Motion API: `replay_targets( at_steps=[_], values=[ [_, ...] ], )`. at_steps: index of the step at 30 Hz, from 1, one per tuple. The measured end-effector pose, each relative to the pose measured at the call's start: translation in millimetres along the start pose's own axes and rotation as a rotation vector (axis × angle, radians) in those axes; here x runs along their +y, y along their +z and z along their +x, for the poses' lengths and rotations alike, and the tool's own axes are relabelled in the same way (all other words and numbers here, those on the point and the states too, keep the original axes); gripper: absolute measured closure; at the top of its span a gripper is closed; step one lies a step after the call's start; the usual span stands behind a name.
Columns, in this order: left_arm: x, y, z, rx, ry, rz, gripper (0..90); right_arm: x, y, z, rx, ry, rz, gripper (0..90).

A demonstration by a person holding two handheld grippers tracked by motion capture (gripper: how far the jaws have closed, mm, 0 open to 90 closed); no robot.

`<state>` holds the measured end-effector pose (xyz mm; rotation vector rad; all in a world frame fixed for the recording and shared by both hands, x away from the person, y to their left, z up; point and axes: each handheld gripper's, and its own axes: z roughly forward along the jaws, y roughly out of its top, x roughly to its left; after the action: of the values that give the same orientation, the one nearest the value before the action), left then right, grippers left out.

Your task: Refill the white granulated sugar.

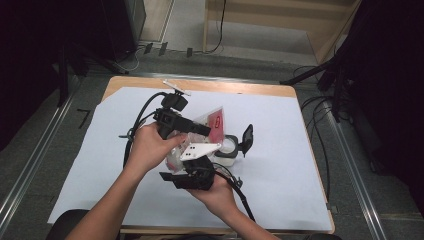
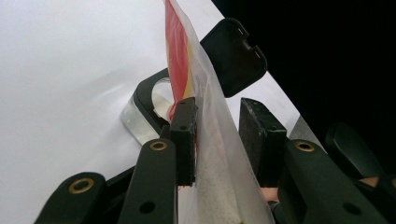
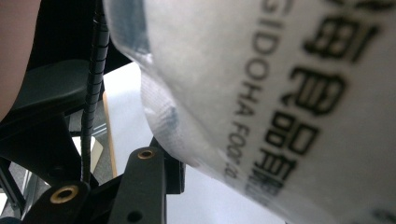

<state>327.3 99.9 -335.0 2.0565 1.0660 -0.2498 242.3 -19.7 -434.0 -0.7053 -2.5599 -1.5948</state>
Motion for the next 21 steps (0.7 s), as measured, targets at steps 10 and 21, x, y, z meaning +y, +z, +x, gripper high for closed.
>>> replay_targets(
  at_steps=[10,21],
  values=[
    [0.2,0.0,-0.1,0.0,-0.001,0.001,68.1,-0.1,0.0,0.2,-0.002,-0.004,0.0,63.0],
    [0.4,0.2,0.4,0.002,0.008,0.001,68.0,-0.2,-0.1,0.0,-0.004,-0.004,0.0,63.2]
  ],
)
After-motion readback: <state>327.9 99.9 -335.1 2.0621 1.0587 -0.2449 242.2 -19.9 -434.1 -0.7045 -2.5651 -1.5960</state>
